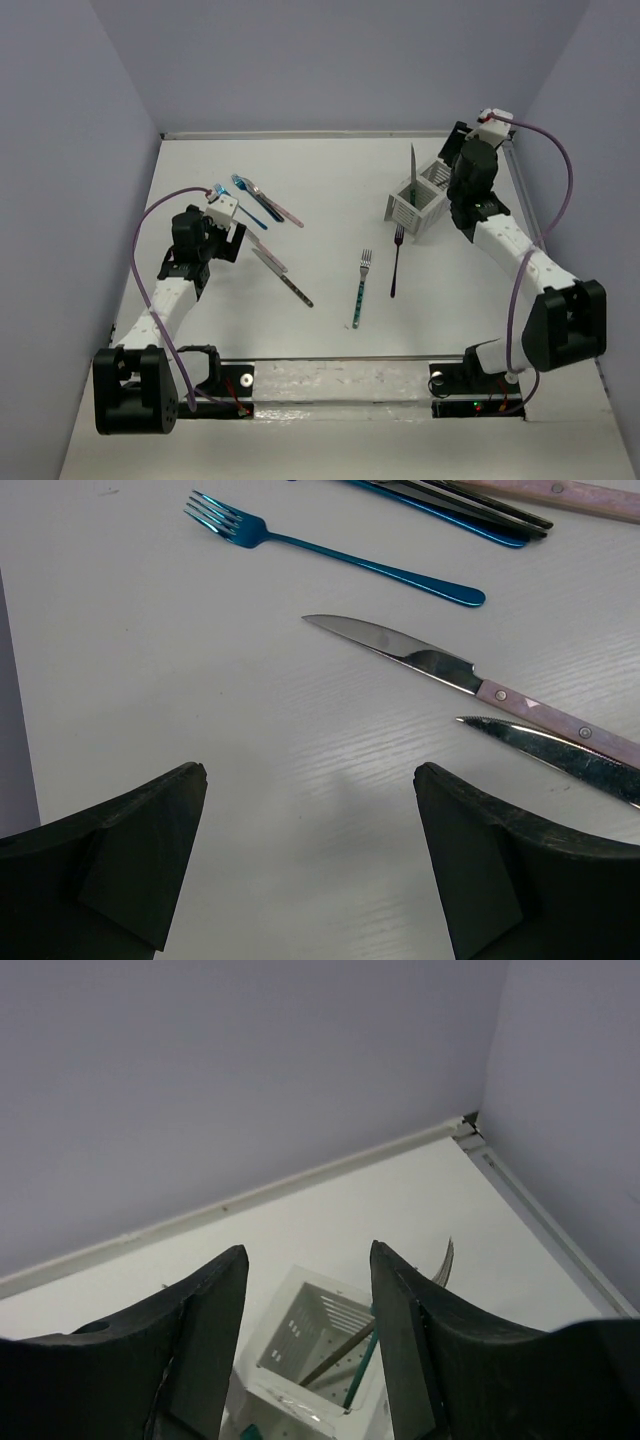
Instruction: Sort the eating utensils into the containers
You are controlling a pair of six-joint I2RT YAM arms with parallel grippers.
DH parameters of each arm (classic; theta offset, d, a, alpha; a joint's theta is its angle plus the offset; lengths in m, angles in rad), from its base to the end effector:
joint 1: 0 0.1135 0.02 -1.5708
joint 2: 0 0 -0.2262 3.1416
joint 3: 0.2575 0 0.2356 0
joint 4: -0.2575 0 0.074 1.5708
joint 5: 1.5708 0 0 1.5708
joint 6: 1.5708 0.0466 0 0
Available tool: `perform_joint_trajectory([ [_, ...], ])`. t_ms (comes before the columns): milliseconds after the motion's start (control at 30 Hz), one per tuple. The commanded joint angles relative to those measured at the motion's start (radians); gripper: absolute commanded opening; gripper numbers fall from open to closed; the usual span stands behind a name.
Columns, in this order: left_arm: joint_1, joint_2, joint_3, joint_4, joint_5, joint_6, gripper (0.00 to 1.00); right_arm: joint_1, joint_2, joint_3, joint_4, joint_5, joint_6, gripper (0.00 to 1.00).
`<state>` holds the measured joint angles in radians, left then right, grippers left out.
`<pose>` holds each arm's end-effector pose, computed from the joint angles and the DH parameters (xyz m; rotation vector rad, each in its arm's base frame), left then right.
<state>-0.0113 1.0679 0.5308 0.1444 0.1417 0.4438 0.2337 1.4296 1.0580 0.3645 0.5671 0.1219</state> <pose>0.2483 -0.0094 0.2007 0.5327 1.8885 0.1451 0.3322 0.0533 0.3098 0.3535 1.5392 -0.1687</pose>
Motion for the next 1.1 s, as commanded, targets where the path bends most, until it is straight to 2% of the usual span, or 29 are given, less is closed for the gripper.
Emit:
perform_joint_trajectory([
  [0,0.002,-0.042,-0.008,0.043,0.015,0.007,0.99,0.064,-0.103,0.095,-0.221,-0.098,0.019,0.58],
  [133,0.002,-0.059,-0.015,0.047,0.03,0.01,0.99,0.192,-0.167,0.093,-0.506,-0.171,0.119,0.58],
  [200,0.002,-0.059,-0.015,0.047,0.035,0.01,0.99,0.232,-0.195,0.067,-0.564,-0.236,0.188,0.58],
  [333,0.002,-0.097,-0.032,0.05,0.022,0.004,0.99,0.36,-0.184,0.036,-0.749,-0.259,0.301,0.57],
  [433,0.002,-0.154,-0.045,0.018,-0.001,0.004,0.99,0.412,-0.15,0.022,-0.818,-0.276,0.353,0.57],
  [533,0.002,-0.193,-0.057,-0.003,-0.04,0.01,0.99,0.466,-0.111,0.019,-0.866,-0.262,0.383,0.59],
  [700,0.004,-0.206,-0.068,-0.034,-0.142,0.03,0.99,0.478,0.012,0.013,-0.881,-0.289,0.415,0.62],
  [800,0.002,-0.201,-0.061,-0.054,-0.287,0.071,0.99,0.478,0.072,0.013,-0.863,-0.265,0.427,0.63],
  [933,0.002,-0.197,-0.063,-0.063,-0.382,0.108,0.99,0.478,0.117,0.001,-0.855,-0.153,0.45,0.64],
  [1067,0.002,-0.172,-0.054,-0.075,-0.375,0.095,0.99,0.478,0.111,-0.052,-0.851,-0.053,0.478,0.66],
])
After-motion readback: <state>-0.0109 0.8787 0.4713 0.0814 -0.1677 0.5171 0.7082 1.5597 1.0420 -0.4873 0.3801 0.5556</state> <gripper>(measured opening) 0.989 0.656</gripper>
